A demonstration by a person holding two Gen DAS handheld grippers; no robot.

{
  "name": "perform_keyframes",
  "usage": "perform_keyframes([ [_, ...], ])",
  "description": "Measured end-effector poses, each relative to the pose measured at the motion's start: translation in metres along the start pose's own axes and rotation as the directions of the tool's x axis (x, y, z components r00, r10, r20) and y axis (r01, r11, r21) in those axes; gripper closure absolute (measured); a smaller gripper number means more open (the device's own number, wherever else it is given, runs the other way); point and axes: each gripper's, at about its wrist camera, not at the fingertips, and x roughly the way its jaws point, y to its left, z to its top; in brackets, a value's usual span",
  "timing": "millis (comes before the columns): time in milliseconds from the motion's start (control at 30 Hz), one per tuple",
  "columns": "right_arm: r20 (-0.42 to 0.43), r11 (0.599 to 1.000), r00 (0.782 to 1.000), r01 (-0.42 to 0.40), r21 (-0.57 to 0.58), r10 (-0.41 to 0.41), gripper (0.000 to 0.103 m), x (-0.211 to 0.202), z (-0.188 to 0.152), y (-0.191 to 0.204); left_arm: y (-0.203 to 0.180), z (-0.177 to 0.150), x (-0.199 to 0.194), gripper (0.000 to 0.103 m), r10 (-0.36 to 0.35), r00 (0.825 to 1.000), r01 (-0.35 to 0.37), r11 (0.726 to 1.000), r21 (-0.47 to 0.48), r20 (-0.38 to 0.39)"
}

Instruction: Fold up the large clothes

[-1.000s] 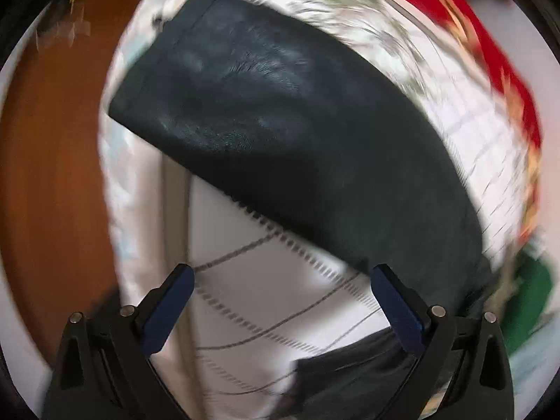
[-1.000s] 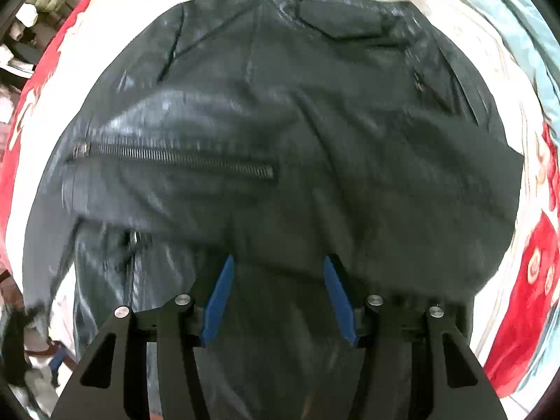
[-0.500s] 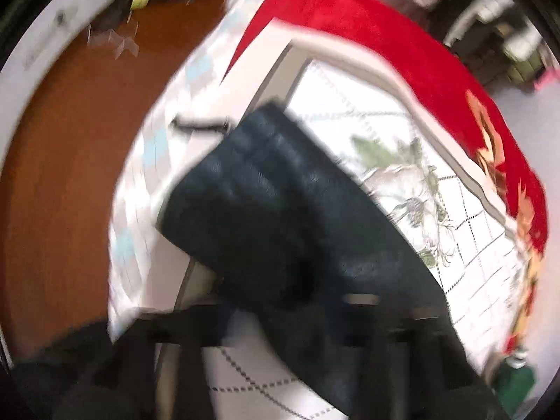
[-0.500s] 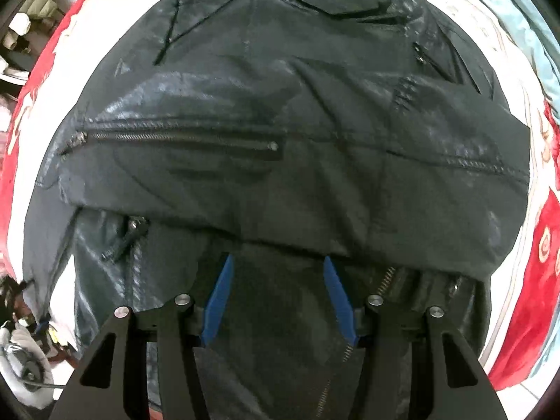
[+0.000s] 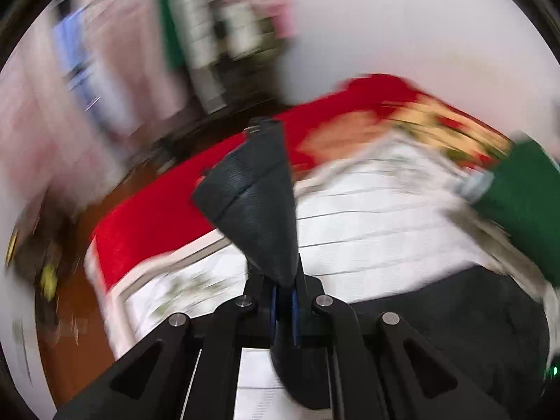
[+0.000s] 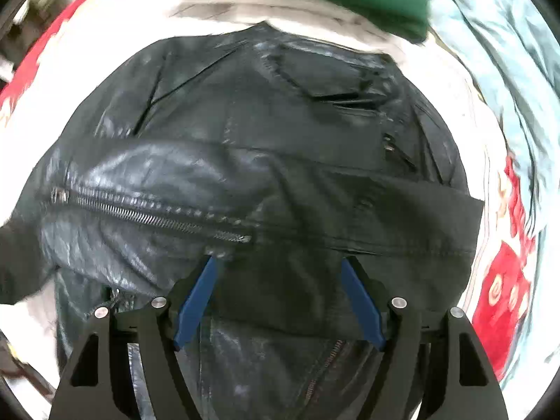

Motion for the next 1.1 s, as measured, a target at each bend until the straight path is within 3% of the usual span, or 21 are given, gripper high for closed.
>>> perform_keyframes([
  [67, -0.005, 0.998, 1.000, -0.024, 0.061, 0.024, 0.028, 0.001, 0.022, -0.035, -0.049, 0.004, -0.008, 0.100, -0.103, 0.995, 0.102, 0.989, 0.107, 0.007],
  [100, -0.011, 0.996, 1.000, -0.028, 0.085, 0.029, 0.028, -0.003, 0.041, -0.046, -0.078, 0.002, -0.010, 0.100, -0.165, 0.986, 0.165, 0.973, 0.161, -0.012],
  [133, -0.018, 0.991, 0.999, -0.034, 0.126, 0.036, 0.028, -0.012, 0.038, -0.069, -0.103, -0.003, -0.014, 0.100, -0.210, 0.977, 0.212, 0.956, 0.203, -0.034],
  [200, -0.035, 0.982, 0.999, -0.034, 0.185, 0.041, 0.028, -0.014, 0.046, -0.093, -0.162, -0.019, -0.023, 0.100, -0.319, 0.942, 0.335, 0.900, 0.278, -0.102],
  [267, -0.054, 0.967, 0.998, -0.025, 0.255, 0.040, 0.028, -0.021, 0.035, -0.133, -0.214, -0.042, -0.032, 0.100, -0.381, 0.907, 0.420, 0.837, 0.352, -0.177],
  [333, -0.070, 0.952, 0.997, -0.007, 0.307, 0.030, 0.028, -0.031, 0.018, -0.162, -0.255, -0.066, -0.039, 0.100, -0.418, 0.875, 0.483, 0.775, 0.407, -0.242],
  [433, -0.106, 0.923, 0.994, 0.028, 0.384, 0.014, 0.028, -0.026, -0.006, -0.211, -0.295, -0.102, -0.044, 0.100, -0.425, 0.840, 0.540, 0.706, 0.458, -0.337],
  [533, -0.140, 0.897, 0.990, 0.041, 0.440, 0.024, 0.028, -0.018, -0.027, -0.243, -0.316, -0.133, -0.044, 0.097, -0.381, 0.831, 0.551, 0.668, 0.500, -0.406],
  [667, -0.159, 0.867, 0.985, 0.016, 0.498, 0.073, 0.028, -0.008, -0.043, -0.270, -0.316, -0.156, -0.037, 0.094, -0.318, 0.823, 0.548, 0.664, 0.509, -0.470],
  [733, -0.150, 0.850, 0.982, -0.017, 0.527, 0.113, 0.028, -0.008, -0.049, -0.279, -0.314, -0.157, -0.036, 0.082, -0.316, 0.818, 0.550, 0.673, 0.494, -0.480],
  [767, -0.143, 0.842, 0.981, -0.035, 0.538, 0.132, 0.028, -0.007, -0.050, -0.283, -0.310, -0.156, -0.036, 0.071, -0.315, 0.813, 0.555, 0.676, 0.486, -0.490],
  [800, -0.141, 0.835, 0.979, -0.044, 0.548, 0.144, 0.028, -0.007, -0.051, -0.288, -0.305, -0.155, -0.036, 0.031, -0.315, 0.804, 0.562, 0.681, 0.470, -0.505],
  [833, -0.137, 0.824, 0.977, -0.059, 0.563, 0.164, 0.028, -0.006, -0.052, -0.292, -0.300, -0.152, -0.035, 0.000, -0.326, 0.789, 0.577, 0.686, 0.444, -0.520],
  [867, -0.130, 0.814, 0.975, -0.076, 0.576, 0.183, 0.028, -0.007, -0.053, -0.296, -0.293, -0.149, -0.033, 0.000, -0.348, 0.775, 0.593, 0.691, 0.415, -0.528],
  [900, -0.120, 0.801, 0.971, -0.096, 0.590, 0.205, 0.028, -0.009, -0.053, -0.299, -0.290, -0.147, -0.029, 0.000, -0.348, 0.772, 0.591, 0.699, 0.402, -0.531],
  [967, -0.088, 0.779, 0.965, -0.144, 0.610, 0.247, 0.028, -0.016, -0.053, -0.305, -0.275, -0.138, -0.023, 0.000, -0.327, 0.784, 0.562, 0.733, 0.382, -0.527],
  [1033, -0.044, 0.755, 0.955, -0.203, 0.624, 0.293, 0.028, -0.022, -0.049, -0.308, -0.253, -0.122, -0.016, 0.000, -0.296, 0.812, 0.506, 0.786, 0.354, -0.503],
  [1100, 0.008, 0.728, 0.931, -0.292, 0.621, 0.366, 0.028, -0.023, -0.037, -0.306, -0.232, -0.108, -0.008, 0.000, -0.254, 0.845, 0.438, 0.834, 0.336, -0.470],
])
